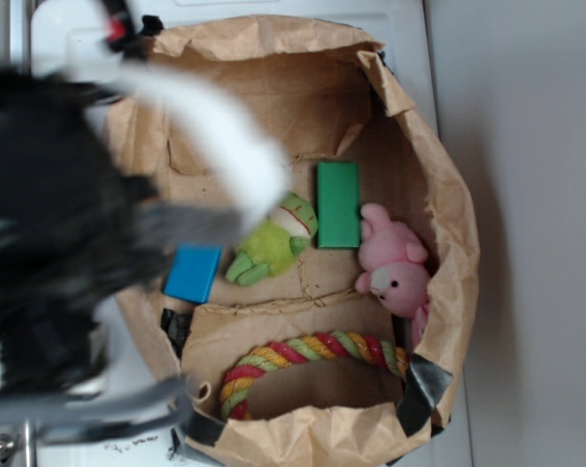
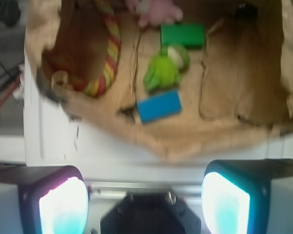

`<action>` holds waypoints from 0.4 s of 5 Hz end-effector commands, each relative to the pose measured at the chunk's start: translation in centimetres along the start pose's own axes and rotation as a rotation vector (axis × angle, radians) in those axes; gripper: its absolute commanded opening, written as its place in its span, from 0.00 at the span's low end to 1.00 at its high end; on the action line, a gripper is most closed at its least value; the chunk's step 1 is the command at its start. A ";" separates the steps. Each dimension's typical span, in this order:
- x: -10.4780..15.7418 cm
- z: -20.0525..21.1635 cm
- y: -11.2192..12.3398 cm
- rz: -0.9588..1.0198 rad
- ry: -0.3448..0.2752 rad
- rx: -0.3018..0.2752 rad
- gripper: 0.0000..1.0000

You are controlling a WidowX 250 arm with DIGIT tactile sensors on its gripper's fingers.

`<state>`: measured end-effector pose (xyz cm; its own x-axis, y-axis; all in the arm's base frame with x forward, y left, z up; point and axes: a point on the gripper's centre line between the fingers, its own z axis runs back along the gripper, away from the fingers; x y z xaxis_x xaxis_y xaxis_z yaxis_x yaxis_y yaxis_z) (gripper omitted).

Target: Grab the green block.

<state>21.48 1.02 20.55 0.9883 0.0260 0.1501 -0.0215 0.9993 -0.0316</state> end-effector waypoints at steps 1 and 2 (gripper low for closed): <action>4.2 -1.5 1.9 -0.012 -0.091 -0.044 1.00; 5.7 -2.2 2.2 0.006 -0.088 -0.050 1.00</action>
<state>26.93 2.55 17.35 0.9834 0.0207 0.1800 -0.0044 0.9959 -0.0907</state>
